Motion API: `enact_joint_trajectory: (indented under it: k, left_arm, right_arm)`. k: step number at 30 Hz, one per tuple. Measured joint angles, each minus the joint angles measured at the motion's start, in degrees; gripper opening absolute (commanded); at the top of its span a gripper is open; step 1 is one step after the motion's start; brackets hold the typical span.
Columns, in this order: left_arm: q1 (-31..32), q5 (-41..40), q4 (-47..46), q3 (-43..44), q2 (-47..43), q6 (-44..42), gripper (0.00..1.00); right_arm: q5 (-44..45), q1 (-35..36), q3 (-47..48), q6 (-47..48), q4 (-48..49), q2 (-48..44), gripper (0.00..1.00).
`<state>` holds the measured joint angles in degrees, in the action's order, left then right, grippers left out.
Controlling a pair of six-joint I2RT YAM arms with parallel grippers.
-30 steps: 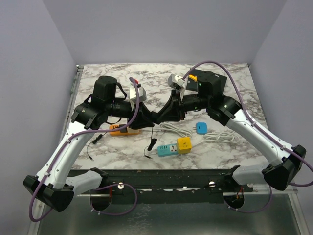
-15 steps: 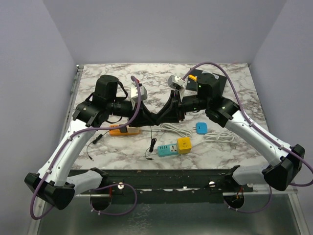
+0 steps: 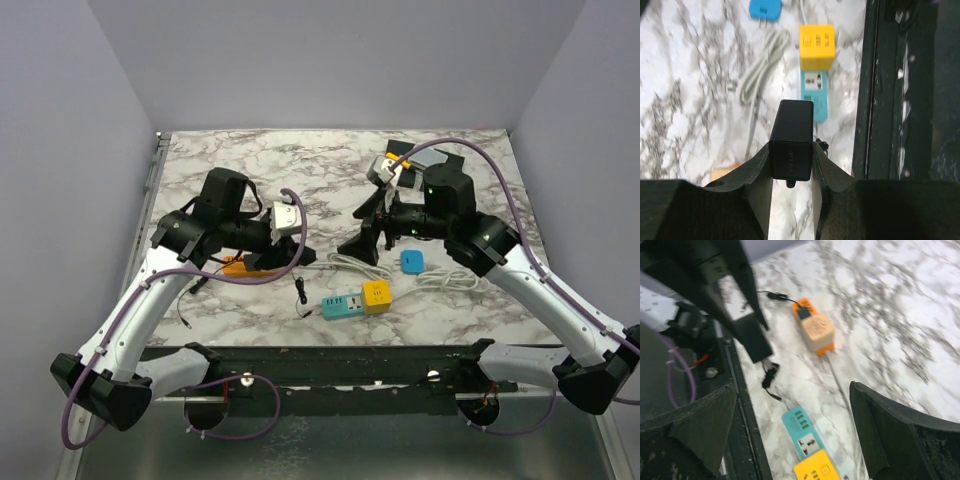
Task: Insert the plug
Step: Adjust the plug at the socket.
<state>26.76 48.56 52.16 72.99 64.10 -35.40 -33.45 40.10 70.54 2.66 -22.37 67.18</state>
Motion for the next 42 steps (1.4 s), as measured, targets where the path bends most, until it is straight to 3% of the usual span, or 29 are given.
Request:
enact_joint_trajectory:
  k: [7,13,19,32,42]
  left_arm:
    - [0.0,-9.8,12.9,-1.5,2.2,-15.3,0.00]
    - [2.1,-11.2,13.9,-4.0,3.6,-17.6,0.00]
    - [10.8,-14.0,8.7,-9.7,7.8,-13.3,0.00]
    - [28.4,-24.3,-10.2,-14.8,10.7,1.0,0.00]
    - [32.9,-32.6,-16.9,-14.0,19.5,6.0,0.00]
  right_arm:
    - [17.5,-0.5,-3.0,-2.2,-9.2,-0.1,1.00]
    - [27.5,-0.5,-12.7,-8.9,-11.6,0.9,1.00]
    - [35.5,-0.7,-13.2,-17.0,-13.1,4.6,0.92]
    - [43.3,-6.1,-13.0,-27.8,-15.3,6.9,0.93]
    - [44.3,-9.8,-13.0,-28.3,-15.1,6.8,0.93]
